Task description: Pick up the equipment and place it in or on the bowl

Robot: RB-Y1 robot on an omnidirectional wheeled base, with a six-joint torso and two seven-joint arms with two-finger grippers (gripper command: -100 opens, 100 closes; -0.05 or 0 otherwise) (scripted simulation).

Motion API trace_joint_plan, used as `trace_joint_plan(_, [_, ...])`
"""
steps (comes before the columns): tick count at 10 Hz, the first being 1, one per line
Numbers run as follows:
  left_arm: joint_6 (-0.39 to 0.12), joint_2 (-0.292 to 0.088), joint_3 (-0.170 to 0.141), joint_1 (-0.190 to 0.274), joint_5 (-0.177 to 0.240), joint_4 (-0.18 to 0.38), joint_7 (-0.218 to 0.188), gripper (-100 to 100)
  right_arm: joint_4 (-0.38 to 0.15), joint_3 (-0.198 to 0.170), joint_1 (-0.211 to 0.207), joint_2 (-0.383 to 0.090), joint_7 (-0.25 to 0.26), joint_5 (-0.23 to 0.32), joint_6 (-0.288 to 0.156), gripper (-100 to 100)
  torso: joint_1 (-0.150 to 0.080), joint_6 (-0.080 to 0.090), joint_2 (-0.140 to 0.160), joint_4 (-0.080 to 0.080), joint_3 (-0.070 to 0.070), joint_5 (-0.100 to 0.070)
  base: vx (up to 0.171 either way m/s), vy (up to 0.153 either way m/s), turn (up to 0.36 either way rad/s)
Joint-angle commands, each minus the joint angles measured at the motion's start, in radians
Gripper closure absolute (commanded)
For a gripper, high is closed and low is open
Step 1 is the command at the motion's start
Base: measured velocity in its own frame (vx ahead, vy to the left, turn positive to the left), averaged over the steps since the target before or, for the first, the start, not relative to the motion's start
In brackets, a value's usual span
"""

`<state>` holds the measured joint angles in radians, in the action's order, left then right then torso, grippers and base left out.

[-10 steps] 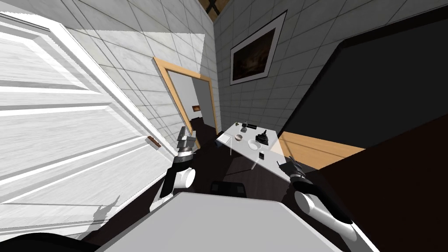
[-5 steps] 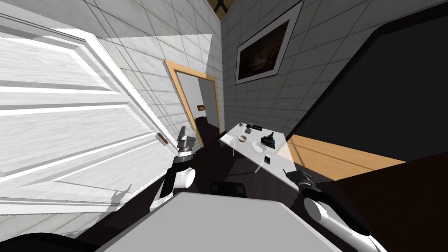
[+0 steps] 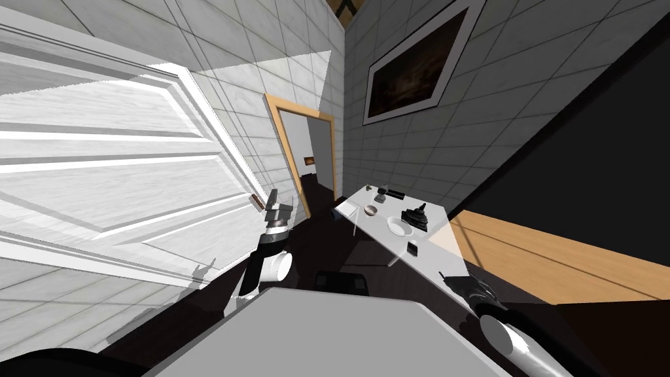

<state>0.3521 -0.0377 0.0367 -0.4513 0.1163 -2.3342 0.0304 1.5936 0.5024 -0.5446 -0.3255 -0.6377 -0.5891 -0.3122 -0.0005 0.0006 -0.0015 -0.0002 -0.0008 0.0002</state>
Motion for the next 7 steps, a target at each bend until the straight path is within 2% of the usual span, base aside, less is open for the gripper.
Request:
trace_joint_plan(1, [0.0, 0.0, 0.0, 0.0, 0.0, 0.0, 0.0, 0, -0.029, 0.025, 0.012, 0.009, -0.022, 0.002, -0.039, -100, 0.0, 0.0, 0.0, 0.0, 0.0, 0.0, 0.032, 0.004, 0.147])
trace_joint_plan(2, [0.0, 0.0, 0.0, 0.0, 0.0, 0.0, 0.0, 0, -0.056, 0.059, 0.009, 0.003, -0.06, -0.028, -0.078, -100, 0.0, 0.0, 0.0, 0.0, 0.0, 0.0, 0.041, 0.012, 0.299])
trace_joint_plan(3, [0.0, 0.0, 0.0, 0.0, 0.0, 0.0, 0.0, 0, -0.079, 0.059, 0.009, 0.003, -0.06, -0.028, -0.084, -100, 0.0, -0.001, -0.001, 0.0, 0.0, 0.0, 0.038, 0.006, 0.122])
trace_joint_plan(4, [0.0, 0.0, 0.0, 0.0, 0.0, 0.0, 0.0, 0, -0.106, 0.093, 0.007, -0.002, -0.097, -0.058, -0.125, -100, 0.0, 0.001, 0.0, 0.0, 0.0, 0.0, 0.046, 0.01, 0.246])
trace_joint_plan(5, [0.0, 0.0, 0.0, 0.0, 0.0, 0.0, 0.0, 0, -0.129, 0.093, 0.007, -0.002, -0.097, -0.058, -0.128, -100, 0.0, 0.0, -0.001, 0.0, 0.0, 0.0, 0.041, 0.0, 0.124])
trace_joint_plan(6, [0.0, 0.0, 0.0, 0.0, 0.0, 0.0, 0.0, 0, -0.164, 0.126, 0.004, -0.006, -0.133, -0.087, -0.166, -100, 0.0, 0.001, -0.001, 0.0, 0.0, 0.0, 0.048, 0.006, 0.252])
trace_joint_plan(7, [0.0, 0.0, 0.0, 0.0, 0.0, 0.0, 0.0, 0, -0.178, 0.126, 0.004, -0.006, -0.133, -0.087, -0.17, -100, 0.0, 0.0, -0.001, 0.0, -0.001, 0.0, 0.048, -0.006, 0.134])
